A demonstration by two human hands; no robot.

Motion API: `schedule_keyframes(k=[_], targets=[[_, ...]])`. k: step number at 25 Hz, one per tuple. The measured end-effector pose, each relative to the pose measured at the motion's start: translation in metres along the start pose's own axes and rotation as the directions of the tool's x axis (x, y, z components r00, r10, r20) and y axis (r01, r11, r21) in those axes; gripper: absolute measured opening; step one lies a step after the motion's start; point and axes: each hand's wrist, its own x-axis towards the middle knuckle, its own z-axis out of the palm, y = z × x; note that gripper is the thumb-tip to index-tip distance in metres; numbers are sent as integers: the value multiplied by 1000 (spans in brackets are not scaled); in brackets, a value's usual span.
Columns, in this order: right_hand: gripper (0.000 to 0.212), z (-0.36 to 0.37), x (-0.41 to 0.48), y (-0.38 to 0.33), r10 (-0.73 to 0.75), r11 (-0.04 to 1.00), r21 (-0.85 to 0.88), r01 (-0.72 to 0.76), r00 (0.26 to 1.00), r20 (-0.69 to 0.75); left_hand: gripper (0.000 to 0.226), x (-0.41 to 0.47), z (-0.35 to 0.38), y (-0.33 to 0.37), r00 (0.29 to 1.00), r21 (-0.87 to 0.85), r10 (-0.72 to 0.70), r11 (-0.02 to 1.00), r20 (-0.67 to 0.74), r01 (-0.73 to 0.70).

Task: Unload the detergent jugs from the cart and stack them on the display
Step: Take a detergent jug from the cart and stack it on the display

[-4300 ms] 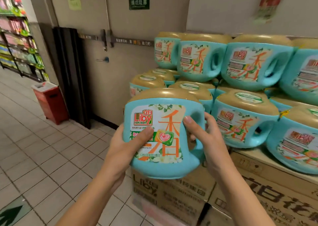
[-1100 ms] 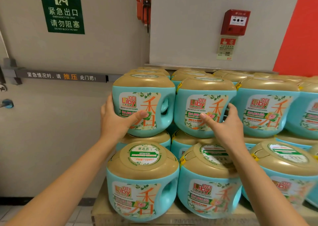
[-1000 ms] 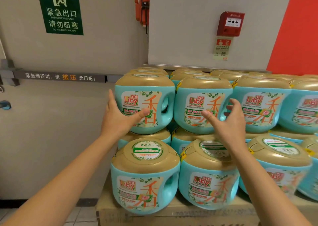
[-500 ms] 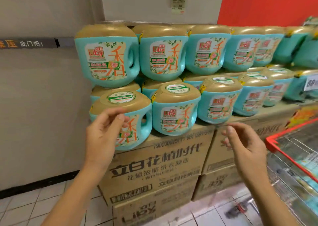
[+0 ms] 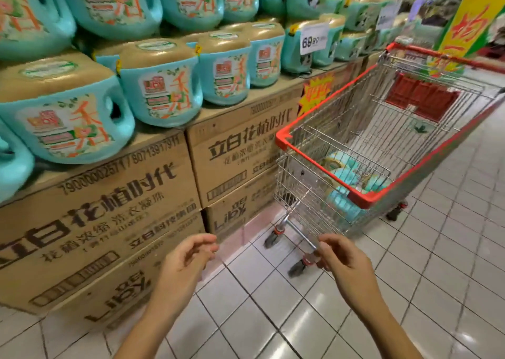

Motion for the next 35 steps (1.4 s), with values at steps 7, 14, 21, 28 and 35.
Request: schedule_keyframes(k=[7, 14, 21, 28, 35], targets=[[19, -131, 24, 43, 98, 983, -154, -104, 994, -41, 25, 17, 145, -18, 971, 57, -117, 993, 210, 107], [16, -220, 123, 56, 126, 949, -284, -139, 990, -63, 22, 104, 239, -4, 954, 95, -117, 991, 278, 94], [13, -295, 301, 24, 20, 908, -419, -31, 999, -31, 26, 252, 355, 57, 970, 52, 8, 998, 244, -22], [13, -359, 476, 25, 5, 836, -549, -18, 1000, -27, 23, 377, 469, 118, 959, 146, 61, 984, 278, -105], [16, -403, 685, 100, 133, 685, -718, 125, 947, 292, 15, 491, 606, 87, 962, 177, -240, 960, 131, 216]])
